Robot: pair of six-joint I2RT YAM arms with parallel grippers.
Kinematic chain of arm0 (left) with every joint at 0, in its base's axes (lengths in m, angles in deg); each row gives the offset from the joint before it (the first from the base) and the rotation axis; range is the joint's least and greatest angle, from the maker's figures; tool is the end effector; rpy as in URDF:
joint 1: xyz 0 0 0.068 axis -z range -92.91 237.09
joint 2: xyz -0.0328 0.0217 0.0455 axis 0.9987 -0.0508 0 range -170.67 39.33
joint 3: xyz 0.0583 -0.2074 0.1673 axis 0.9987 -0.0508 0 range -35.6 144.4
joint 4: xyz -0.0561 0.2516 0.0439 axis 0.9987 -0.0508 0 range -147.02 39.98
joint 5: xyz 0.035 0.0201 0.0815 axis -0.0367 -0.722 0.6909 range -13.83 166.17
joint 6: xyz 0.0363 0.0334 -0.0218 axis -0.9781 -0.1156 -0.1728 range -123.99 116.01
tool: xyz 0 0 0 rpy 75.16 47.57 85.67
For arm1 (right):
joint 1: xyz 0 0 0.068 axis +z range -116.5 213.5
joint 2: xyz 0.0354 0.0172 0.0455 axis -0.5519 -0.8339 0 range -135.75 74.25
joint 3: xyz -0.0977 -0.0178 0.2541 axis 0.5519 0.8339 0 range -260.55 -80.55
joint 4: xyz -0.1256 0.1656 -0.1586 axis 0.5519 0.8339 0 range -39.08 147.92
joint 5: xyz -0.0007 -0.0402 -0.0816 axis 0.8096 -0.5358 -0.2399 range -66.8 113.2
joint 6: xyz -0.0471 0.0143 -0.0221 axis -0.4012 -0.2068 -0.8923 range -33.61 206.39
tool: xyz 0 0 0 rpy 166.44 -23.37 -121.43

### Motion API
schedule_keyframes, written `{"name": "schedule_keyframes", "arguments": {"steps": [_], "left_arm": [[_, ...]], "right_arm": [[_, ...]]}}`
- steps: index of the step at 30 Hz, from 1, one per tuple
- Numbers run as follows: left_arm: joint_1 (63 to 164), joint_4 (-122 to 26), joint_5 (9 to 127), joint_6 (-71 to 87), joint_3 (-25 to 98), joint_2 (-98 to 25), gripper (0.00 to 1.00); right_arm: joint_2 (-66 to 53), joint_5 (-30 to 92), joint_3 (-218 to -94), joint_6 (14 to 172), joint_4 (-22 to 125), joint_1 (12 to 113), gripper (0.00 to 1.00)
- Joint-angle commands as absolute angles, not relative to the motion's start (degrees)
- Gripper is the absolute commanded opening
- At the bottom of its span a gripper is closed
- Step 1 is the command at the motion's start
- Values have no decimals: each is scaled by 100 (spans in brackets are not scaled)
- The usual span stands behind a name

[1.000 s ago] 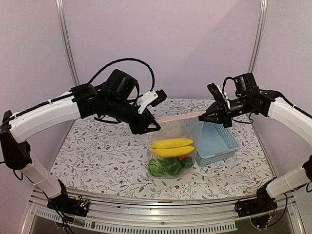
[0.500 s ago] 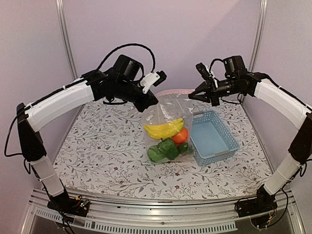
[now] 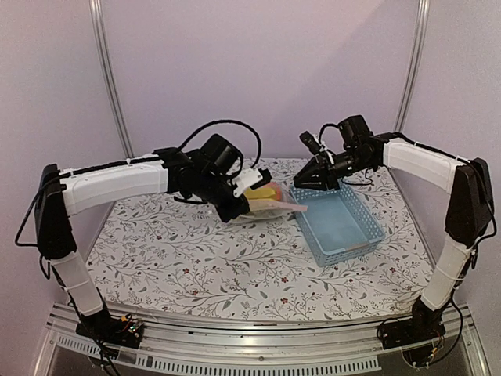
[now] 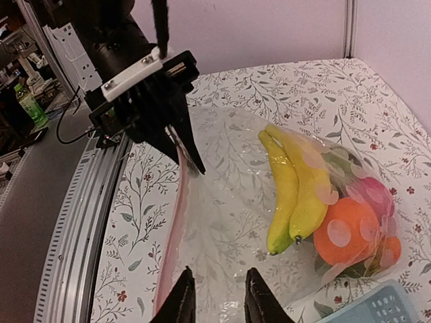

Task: Place the food in the zip-top bag and seal the zipper
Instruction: Place the zipper food storage bag at the center of the board, then reset both arms

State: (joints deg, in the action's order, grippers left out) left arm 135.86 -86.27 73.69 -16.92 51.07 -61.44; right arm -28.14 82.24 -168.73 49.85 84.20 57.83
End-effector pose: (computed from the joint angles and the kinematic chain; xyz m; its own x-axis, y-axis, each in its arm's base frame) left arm 0.2569 -0.2955 0.2869 -0.3223 0.7070 -0.6295 0.8636 0.4919 0.1103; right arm 0.3440 0.1891 0.3013 -0.0992 -0.3808 -0.9193 -0.9944 0.0040 0.1056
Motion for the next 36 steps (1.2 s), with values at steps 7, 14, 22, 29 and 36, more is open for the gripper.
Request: {"name": "schedule_keyframes", "arguments": {"steps": [7,14,22,29,36], "left_arm": [[14507,-9178,7789,-1106,4579,-5379,52],[14189,-7880,9063,-733,4219,-4121,82],[13192,-7289,10226,-250,4426,-3733,90],[13018,-5398,10421,-170,3026,-3271,100],[12884,-4563,10450,-66,2057,-3049,100]], "right_arm": [[-1927,8723,-15686,3653,10346,5938,48],[-432,7656,-15495,4887,9342,5410,57],[1193,5667,-14773,7230,6970,4058,99],[1677,3965,-14074,8602,6060,4001,99],[1779,4187,-13783,8494,5831,4005,99]]}}
